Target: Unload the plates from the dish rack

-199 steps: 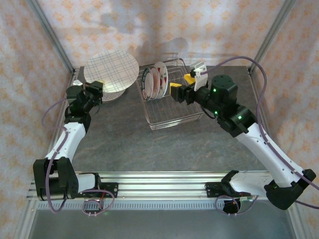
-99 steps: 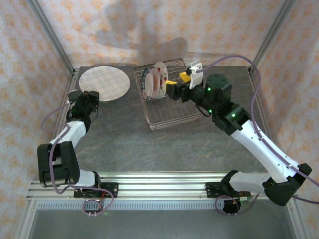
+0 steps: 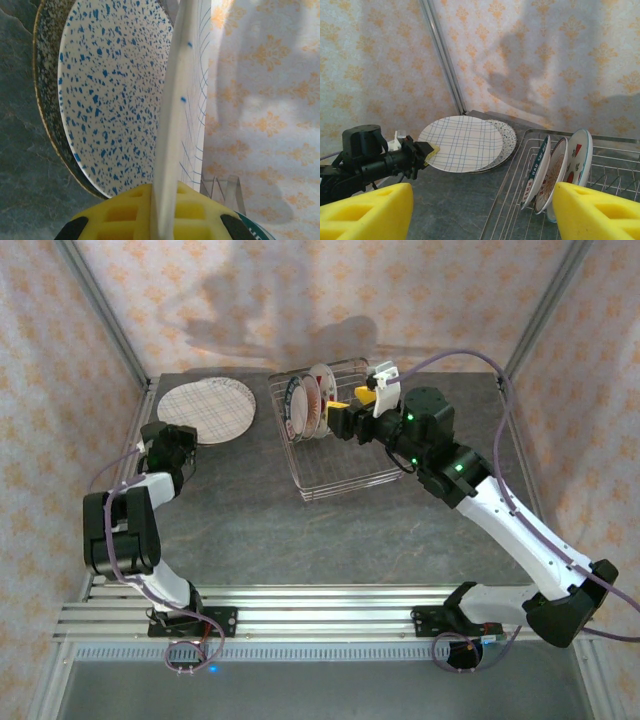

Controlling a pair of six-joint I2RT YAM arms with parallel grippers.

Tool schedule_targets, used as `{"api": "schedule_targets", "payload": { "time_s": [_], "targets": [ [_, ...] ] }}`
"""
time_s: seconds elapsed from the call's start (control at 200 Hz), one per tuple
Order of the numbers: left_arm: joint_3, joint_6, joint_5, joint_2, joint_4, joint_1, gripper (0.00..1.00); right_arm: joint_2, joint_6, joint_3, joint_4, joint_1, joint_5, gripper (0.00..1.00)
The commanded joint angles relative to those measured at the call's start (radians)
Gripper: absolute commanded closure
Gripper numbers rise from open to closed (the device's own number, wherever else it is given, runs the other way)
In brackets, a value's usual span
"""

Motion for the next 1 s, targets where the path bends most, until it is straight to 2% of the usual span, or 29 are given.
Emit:
{"api": "schedule_targets", "payload": {
  "time_s": [0.0, 0.35, 0.996],
  "targets": [
    [0.066, 0.025, 0.011, 0.029, 0.127, 0.015, 1.00, 0.001, 0.012, 0.013, 0.035, 0.007, 0.021, 0.27],
    [0.119, 0.022, 0.039, 0.138, 0.167, 0.027, 1.00, 0.019, 0.010, 0.035, 0.021, 0.007, 0.022, 0.27],
    [0.187, 0.010, 0.068, 0.248, 0.182, 0.035, 1.00, 0.043, 0.014, 0.055, 0.012, 0.007, 0.015, 0.27]
  ]
}}
